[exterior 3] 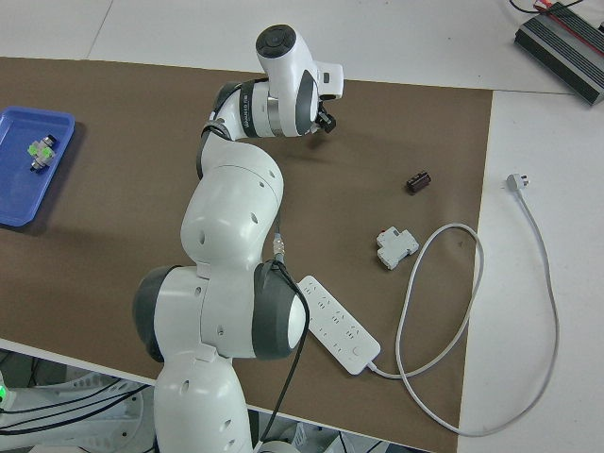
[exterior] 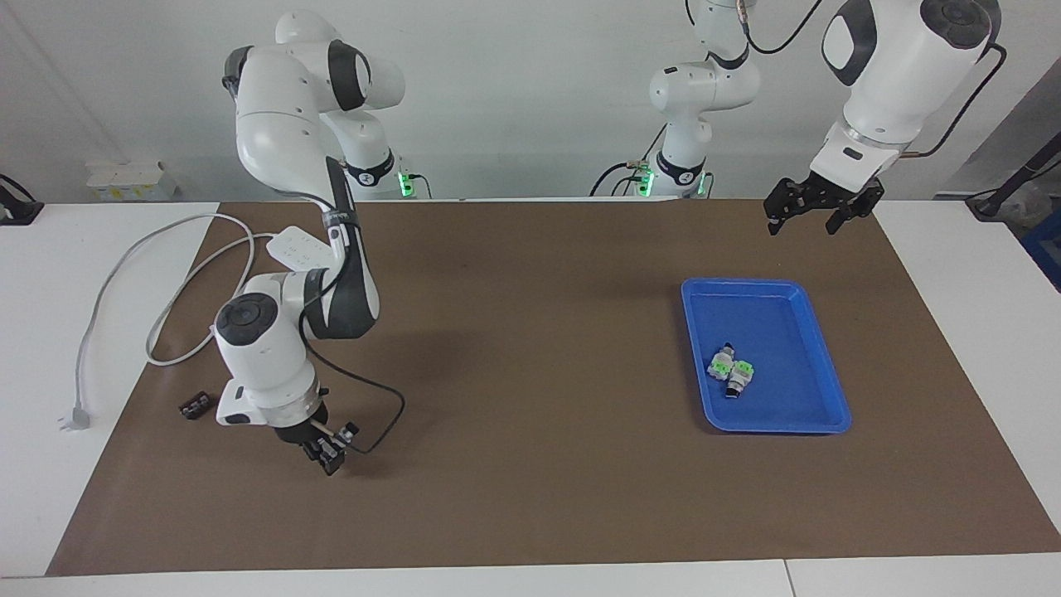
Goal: Turn and place switch with both arms
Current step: 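Carry the switch toward center while the left gripper reaches toward it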
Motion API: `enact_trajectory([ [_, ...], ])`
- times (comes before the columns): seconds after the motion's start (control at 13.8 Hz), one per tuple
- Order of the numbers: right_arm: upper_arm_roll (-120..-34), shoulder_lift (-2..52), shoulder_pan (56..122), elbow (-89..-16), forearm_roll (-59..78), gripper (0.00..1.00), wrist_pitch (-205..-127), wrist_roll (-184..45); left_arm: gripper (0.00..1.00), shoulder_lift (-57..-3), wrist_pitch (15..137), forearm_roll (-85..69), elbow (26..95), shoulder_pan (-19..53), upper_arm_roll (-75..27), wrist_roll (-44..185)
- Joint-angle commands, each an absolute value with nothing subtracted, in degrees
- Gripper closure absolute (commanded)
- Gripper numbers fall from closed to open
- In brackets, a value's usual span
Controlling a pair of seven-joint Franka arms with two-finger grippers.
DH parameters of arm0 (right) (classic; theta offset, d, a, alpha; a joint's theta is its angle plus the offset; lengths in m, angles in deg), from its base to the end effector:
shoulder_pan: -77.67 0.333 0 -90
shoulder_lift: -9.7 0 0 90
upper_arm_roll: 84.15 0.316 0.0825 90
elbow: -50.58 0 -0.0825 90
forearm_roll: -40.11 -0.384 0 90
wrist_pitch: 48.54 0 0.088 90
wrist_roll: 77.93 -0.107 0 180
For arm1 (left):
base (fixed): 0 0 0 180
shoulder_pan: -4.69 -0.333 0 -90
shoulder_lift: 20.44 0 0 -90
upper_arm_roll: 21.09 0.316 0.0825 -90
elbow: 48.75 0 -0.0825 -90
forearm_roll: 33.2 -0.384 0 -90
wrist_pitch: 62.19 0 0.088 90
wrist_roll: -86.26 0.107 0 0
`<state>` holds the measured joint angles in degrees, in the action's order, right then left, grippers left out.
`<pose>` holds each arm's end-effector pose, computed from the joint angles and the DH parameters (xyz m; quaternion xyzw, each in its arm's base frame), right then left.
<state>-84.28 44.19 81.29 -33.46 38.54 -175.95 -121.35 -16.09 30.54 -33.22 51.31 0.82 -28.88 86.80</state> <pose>0.7258 0.0454 0.3437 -0.9345 0.3472 -0.0667 0.0408 0.5297 -0.0387 0.5864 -0.9989 0.0386 0.0262 0.0061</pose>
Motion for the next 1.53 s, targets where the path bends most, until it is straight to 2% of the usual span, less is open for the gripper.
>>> enact_trajectory([
  [0.0, -83.18, 31.26, 82.24, -45.65, 32.84, 1.0, -170.13, -122.49, 0.0, -14.2, 31.85, -32.68, 53.55, 1.26, -28.83, 86.78],
  [0.29, -82.57, 23.69, 85.22, -46.98, 21.23, 1.0, -161.06, -132.38, 0.0, -12.27, 33.77, -32.59, 57.41, 1.53, -29.26, 86.52],
  [0.58, -82.56, 20.16, 90.32, -46.98, 12.09, 1.0, -161.22, -146.89, 0.02, -10.68, 34.14, -24.62, 60.15, 2.85, -29.27, 86.34],
  [0.87, -82.56, 19.89, 95.32, -46.62, 6.89, 1.0, -164.63, -157.71, 0.06, -8.58, 37.82, -14.52, 64.71, 4.25, -29.27, 86.34],
  [1.09, -82.48, 19.89, 97.27, -46.36, 3.91, 1.0, -165.01, -161.69, 0.1, -8.49, 37.83, -4.68, 64.72, 4.51, -29.35, 86.34],
  [1.24, -82.39, 19.89, 97.7, -46.27, 2.67, 1.0, -164.21, -162.48, 0.16, -8.4, 38.18, 0.78, 64.81, 6.0, -29.35, 86.34],
  [1.31, -82.21, 19.98, 98.32, -46.18, 1.97, 1.0, -164.38, -162.65, 0.29, -8.4, 38.87, 3.07, 64.98, 6.62, -29.35, 86.26],
  [1.45, -82.12, 20.16, 98.59, -45.83, 1.87, 1.0, -164.12, -163.44, 0.4, -8.22, 39.41, 6.25, 65.07, 8.11, -29.35, 83.03],
])
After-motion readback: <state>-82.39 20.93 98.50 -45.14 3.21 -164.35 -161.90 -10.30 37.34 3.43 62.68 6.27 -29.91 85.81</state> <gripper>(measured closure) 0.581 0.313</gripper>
